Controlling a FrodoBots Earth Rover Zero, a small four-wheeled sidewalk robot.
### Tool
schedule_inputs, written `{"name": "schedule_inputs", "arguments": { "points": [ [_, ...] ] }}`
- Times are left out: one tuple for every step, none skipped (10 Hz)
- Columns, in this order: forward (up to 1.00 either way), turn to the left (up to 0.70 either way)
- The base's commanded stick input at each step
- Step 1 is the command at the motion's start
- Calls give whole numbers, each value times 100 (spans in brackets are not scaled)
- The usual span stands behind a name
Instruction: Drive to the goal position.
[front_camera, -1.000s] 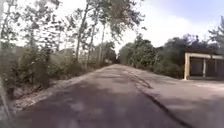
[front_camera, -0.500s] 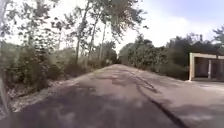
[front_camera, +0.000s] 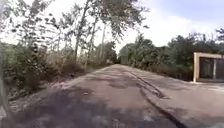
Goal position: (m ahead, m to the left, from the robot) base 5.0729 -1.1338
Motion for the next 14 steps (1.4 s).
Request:
{"name": "schedule_inputs", "arguments": {
  "points": [
    [70, -2],
    [70, -2],
    [70, -1],
    [70, 0],
    [70, -1],
    [70, -2],
    [70, 0],
    [70, 0],
    [70, 0],
    [70, 0],
    [70, 0],
    [70, 0],
    [70, 0],
    [70, 0]
  ]
}}
